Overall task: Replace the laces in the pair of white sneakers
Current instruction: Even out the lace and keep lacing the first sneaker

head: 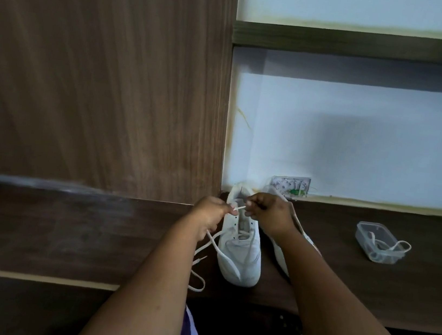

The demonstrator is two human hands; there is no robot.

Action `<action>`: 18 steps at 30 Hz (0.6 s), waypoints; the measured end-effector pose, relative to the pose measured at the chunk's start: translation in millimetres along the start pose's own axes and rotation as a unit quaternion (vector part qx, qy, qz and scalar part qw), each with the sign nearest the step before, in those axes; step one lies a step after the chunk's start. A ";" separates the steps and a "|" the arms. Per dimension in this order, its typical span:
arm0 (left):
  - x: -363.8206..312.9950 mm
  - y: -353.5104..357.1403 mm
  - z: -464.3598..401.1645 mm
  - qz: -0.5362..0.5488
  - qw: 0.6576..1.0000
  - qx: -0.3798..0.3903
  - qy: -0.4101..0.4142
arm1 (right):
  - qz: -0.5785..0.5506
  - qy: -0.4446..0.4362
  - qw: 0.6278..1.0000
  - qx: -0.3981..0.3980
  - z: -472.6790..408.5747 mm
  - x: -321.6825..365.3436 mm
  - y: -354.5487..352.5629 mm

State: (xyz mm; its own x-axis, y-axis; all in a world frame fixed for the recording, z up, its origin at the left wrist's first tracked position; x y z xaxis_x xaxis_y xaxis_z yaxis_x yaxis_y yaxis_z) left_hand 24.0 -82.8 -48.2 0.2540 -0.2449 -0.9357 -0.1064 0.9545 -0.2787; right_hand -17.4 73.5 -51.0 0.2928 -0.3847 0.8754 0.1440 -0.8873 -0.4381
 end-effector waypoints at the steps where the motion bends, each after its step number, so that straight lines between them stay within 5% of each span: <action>1: 6.1 -2.8 -3.1 -0.035 0.999 -0.023 -0.012 | -0.006 0.022 1.000 0.007 -0.7 -3.5 3.6; 5: 21.2 -3.7 -10.9 -0.122 0.988 -0.100 0.002 | 0.165 0.036 0.986 0.010 -6.5 -17.3 13.1; 10: 26.7 7.1 -18.0 -0.225 0.969 -0.101 0.004 | 0.294 0.006 0.955 0.041 -5.7 -13.8 29.1; 18: 35.3 14.2 -28.9 -0.245 0.960 -0.134 0.017 | 0.304 0.034 0.950 0.066 -11.8 -16.7 33.7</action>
State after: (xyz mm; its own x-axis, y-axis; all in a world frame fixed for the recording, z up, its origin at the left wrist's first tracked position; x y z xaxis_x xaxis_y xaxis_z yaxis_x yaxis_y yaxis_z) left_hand 3.7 -82.8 -91.5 0.3062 -0.6635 -0.6826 -0.2274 0.6454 -0.7293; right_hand -28.6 47.0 -78.1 0.2997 -0.8353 0.4609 0.0867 -0.4573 -0.8851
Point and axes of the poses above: each hand's wrist, its own z-axis away from the middle knuckle, its own y-axis out of the palm, x = y × z, the point moved 2 cm from there along -z, towards the middle knuckle, and after that the axes turned 2 degrees about z, right-handed, at the moved point
